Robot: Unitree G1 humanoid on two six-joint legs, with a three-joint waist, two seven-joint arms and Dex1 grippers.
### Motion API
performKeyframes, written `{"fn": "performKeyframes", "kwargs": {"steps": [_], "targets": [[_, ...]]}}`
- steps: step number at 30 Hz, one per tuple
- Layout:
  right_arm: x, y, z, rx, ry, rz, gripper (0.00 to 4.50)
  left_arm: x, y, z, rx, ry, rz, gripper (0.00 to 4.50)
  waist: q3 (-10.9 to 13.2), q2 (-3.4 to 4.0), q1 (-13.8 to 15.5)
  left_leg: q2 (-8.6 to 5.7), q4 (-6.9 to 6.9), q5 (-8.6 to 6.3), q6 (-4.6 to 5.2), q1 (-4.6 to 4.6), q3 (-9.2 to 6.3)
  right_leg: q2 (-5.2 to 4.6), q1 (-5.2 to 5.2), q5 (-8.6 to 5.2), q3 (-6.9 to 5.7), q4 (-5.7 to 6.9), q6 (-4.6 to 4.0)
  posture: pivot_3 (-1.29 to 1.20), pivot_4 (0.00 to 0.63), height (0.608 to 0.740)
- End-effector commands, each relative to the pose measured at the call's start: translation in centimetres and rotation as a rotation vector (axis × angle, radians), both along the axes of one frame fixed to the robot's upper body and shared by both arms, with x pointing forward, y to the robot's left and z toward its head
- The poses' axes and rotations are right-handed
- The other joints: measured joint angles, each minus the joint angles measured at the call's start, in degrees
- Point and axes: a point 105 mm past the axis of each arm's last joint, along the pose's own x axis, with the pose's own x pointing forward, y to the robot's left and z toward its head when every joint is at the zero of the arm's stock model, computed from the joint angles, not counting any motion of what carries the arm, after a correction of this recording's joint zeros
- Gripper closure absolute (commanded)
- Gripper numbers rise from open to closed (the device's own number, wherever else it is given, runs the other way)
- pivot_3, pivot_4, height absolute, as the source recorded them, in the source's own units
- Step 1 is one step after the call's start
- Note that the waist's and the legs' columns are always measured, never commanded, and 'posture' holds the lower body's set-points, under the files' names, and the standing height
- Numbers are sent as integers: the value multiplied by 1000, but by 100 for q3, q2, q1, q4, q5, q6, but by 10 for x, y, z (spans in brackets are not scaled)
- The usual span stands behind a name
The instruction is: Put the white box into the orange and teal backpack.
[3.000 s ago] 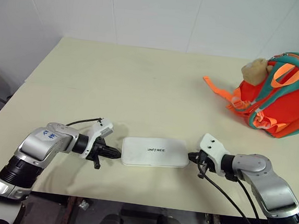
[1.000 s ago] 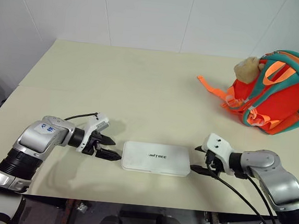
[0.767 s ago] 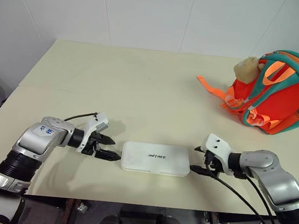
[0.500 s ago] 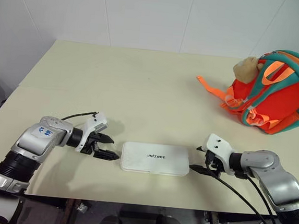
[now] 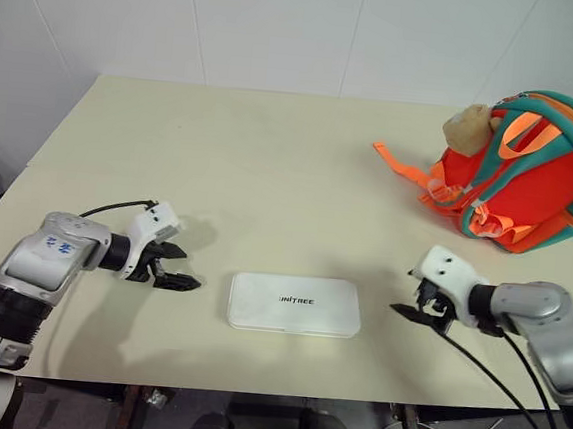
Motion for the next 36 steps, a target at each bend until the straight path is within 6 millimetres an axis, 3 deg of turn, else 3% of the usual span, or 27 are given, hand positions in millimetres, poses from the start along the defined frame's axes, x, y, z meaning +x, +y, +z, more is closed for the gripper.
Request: {"fn": "performKeyframes", "kwargs": {"steps": [1, 4, 8, 16, 19, 24, 28, 36], "targets": [[-9, 0, 26, 160, 5, 4, 0, -7, -9, 37, -236, -141, -72, 19, 0, 0, 32, 2, -1, -3, -4, -8, -1, 0, -7, 5, -2, -3, 9, 0, 150, 740], [-21, 7, 36, 286, 67, 29, 0, -18, -12, 36, -288, -113, -88, 19, 0, 0, 63, 7, -1, -12, -16, -30, 1, 0, -35, 39, -3, -2, 72, 0, 150, 740], [-28, 11, 45, 438, 156, 2, 0, -32, -14, 32, -358, -49, -90, 19, 0, 1, 64, 6, -1, -14, -18, -85, 1, 3, -90, 39, -7, 8, 74, 0, 150, 740], [-36, 24, 20, 453, 210, -25, 0, -56, -18, 21, -407, 50, -84, 19, 0, 1, 66, 5, -3, -17, -17, -88, 1, -13, -88, 38, -10, -17, 72, 0, 150, 740], [-20, 21, 17, 366, 33, -48, 0, -63, -17, 14, -395, 67, -70, 19, 1, 2, 65, 5, -3, -17, -18, -86, 2, -13, -88, 38, -9, -17, 72, 0, 150, 740], [-11, 19, 15, 285, -69, -63, 0, -71, -19, 13, -412, 92, -68, 19, 1, 2, 61, -1, 0, -17, -18, -85, 6, -6, -87, 27, -7, -16, 50, 0, 150, 740], [-10, 15, 11, 214, -107, -63, 0, -72, -17, 13, -448, 117, -52, 19, 1, 2, 62, -1, 0, -17, -18, -85, 6, -3, -87, 31, -7, -13, 59, 0, 150, 740], [-16, 15, -18, 42, -93, 7, 0, -66, -24, 9, -536, 188, -46, 19, 1, 2, 72, -16, 14, -17, -18, -85, 6, 5, -86, 32, -9, -4, 60, 0, 150, 740]]}}
